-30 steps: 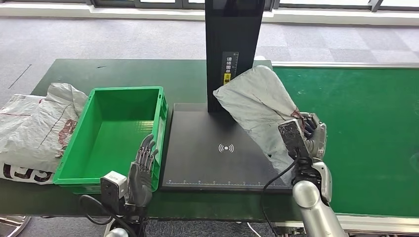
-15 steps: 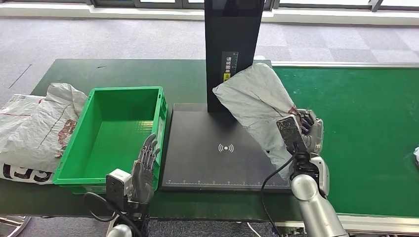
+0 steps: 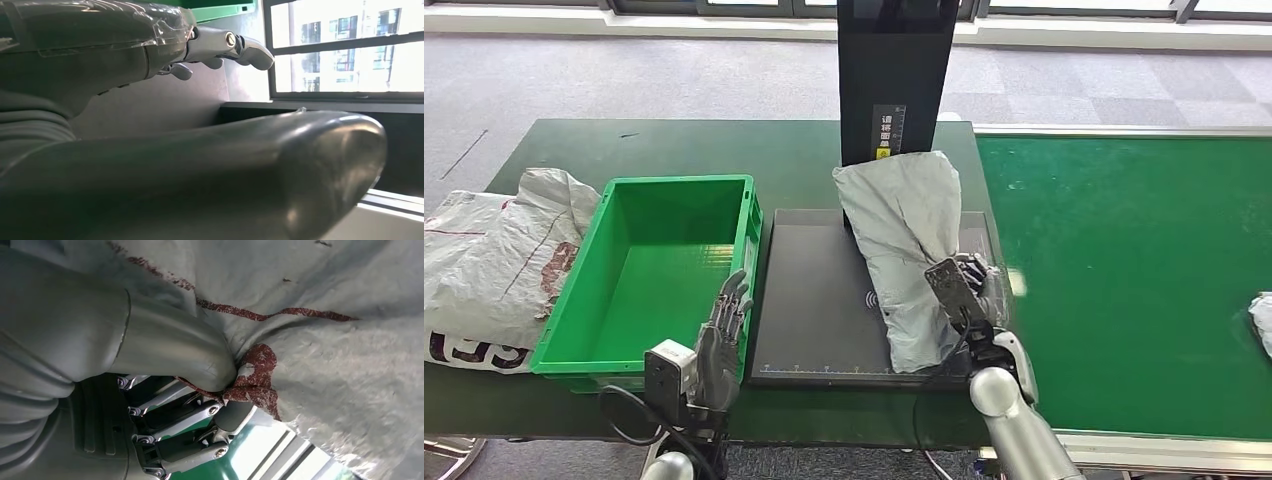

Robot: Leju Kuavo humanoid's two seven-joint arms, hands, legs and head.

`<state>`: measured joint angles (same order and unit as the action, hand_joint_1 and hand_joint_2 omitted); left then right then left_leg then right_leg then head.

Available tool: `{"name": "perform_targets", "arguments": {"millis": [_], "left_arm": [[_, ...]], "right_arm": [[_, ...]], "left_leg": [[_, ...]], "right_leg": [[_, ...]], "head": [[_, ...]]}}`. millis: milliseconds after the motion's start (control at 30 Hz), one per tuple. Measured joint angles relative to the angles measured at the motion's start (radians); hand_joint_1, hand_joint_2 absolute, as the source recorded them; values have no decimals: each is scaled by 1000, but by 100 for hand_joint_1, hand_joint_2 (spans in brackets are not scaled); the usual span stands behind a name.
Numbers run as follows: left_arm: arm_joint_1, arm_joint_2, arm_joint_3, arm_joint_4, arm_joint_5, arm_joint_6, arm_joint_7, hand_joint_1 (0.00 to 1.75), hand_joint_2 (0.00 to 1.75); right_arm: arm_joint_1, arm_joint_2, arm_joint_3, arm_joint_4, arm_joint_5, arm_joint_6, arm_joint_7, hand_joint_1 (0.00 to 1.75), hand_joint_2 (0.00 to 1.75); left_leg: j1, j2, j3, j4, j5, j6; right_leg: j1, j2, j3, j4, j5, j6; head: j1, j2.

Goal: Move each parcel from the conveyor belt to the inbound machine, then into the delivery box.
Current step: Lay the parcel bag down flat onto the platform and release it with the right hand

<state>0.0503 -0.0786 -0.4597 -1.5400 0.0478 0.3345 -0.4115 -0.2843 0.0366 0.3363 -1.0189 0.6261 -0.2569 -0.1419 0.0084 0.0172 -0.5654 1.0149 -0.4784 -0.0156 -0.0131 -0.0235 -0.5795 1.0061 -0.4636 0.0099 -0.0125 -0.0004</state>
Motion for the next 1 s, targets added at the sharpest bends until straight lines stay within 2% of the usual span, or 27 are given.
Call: {"name": "perform_targets", "arguments": {"millis": [467, 500, 600, 633, 800, 1000], "left_arm": [[-3, -15, 0, 9, -8, -12, 9, 0, 0], [-4, -16, 0, 11, -8, -12, 10, 0, 0], [-10, -19, 0, 17, -8, -14, 12, 0, 0], [-13, -20, 0, 19, -8, -14, 12, 0, 0], [-23, -22, 0, 25, -7, -39, 16, 0, 0], [-21, -23, 0, 8, -23, -63, 36, 0, 0]], "right_arm": [[7, 37, 59, 16, -45, 63, 12, 175, 175], [6, 39, 62, 18, -48, 65, 12, 170, 175], [6, 44, 71, 24, -60, 68, 10, 39, 175], [6, 46, 71, 25, -63, 68, 11, 0, 175], [17, 52, 73, -1, -92, 70, 29, 0, 175], [79, 45, 73, -134, -163, 98, 34, 0, 175]], "left_leg": [[0, 0, 0, 0, 0, 0], [0, 0, 0, 0, 0, 0], [0, 0, 0, 0, 0, 0], [0, 0, 0, 0, 0, 0], [0, 0, 0, 0, 0, 0], [0, 0, 0, 0, 0, 0]], "right_leg": [[0, 0, 0, 0, 0, 0], [0, 0, 0, 0, 0, 0], [0, 0, 0, 0, 0, 0], [0, 0, 0, 0, 0, 0], [0, 0, 0, 0, 0, 0], [0, 0, -1, 0, 0, 0]], "head": [[0, 0], [0, 0], [0, 0], [0, 0], [0, 0], [0, 0]]}}
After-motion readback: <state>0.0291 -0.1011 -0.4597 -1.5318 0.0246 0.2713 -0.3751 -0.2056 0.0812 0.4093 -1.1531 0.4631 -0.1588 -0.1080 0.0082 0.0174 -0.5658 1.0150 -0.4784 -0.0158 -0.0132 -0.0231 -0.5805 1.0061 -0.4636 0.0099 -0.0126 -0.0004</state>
